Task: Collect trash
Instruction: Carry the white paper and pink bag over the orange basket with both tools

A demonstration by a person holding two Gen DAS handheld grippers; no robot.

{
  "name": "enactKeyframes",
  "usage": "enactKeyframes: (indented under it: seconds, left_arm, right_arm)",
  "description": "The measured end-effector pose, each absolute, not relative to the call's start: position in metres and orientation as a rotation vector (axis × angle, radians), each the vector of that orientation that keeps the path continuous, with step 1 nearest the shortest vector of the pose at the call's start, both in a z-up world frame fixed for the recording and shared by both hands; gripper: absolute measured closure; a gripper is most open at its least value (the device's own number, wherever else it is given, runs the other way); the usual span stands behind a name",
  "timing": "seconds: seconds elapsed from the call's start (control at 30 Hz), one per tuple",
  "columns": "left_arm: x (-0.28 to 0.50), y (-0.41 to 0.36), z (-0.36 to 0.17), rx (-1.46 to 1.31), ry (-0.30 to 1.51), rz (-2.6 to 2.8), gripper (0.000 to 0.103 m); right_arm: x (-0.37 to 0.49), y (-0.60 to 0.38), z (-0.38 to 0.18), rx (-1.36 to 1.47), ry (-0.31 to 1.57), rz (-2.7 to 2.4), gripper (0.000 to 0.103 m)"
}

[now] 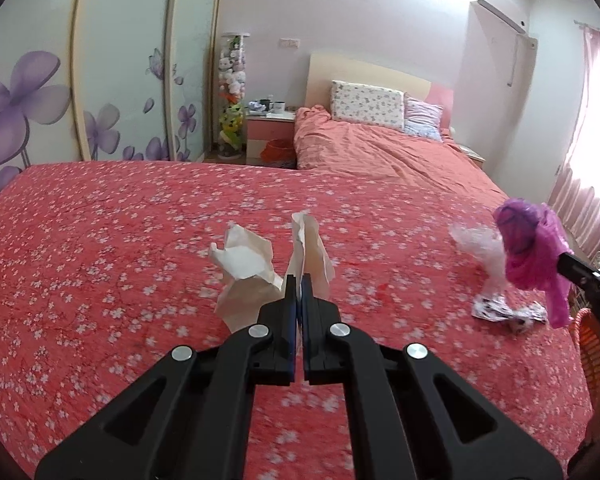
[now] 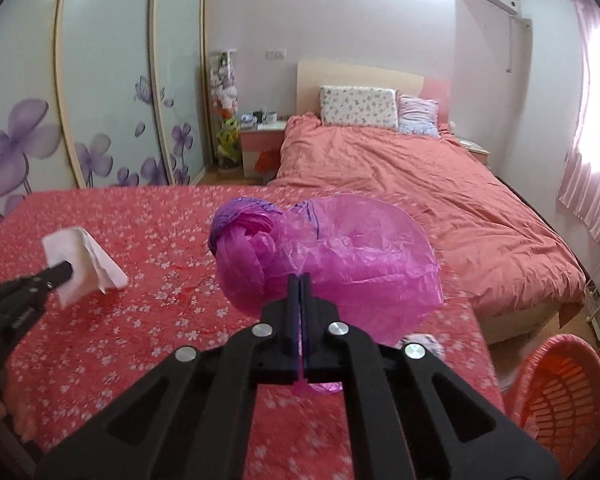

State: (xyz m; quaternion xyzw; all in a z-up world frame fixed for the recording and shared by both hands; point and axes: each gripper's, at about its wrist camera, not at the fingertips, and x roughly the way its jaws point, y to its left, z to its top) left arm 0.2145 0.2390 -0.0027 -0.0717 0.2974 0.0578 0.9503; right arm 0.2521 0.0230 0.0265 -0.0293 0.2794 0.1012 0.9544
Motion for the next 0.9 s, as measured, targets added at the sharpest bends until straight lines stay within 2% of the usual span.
enactKeyframes:
  seconds: [0.37,0.9]
  left_arm:
    - [0.203,0.18,0.011,-0.102,0.583,0.009,0.101]
    - [0.184,0.104,0.035,-0.063,0.539,-0.184,0.101]
  right_arm:
    - [0.209,-0.053,0.046,-0.006,0.519,0.109,0.101]
    - [0.177,-0.113,0.036,0.041,0.503,0.014,0.101]
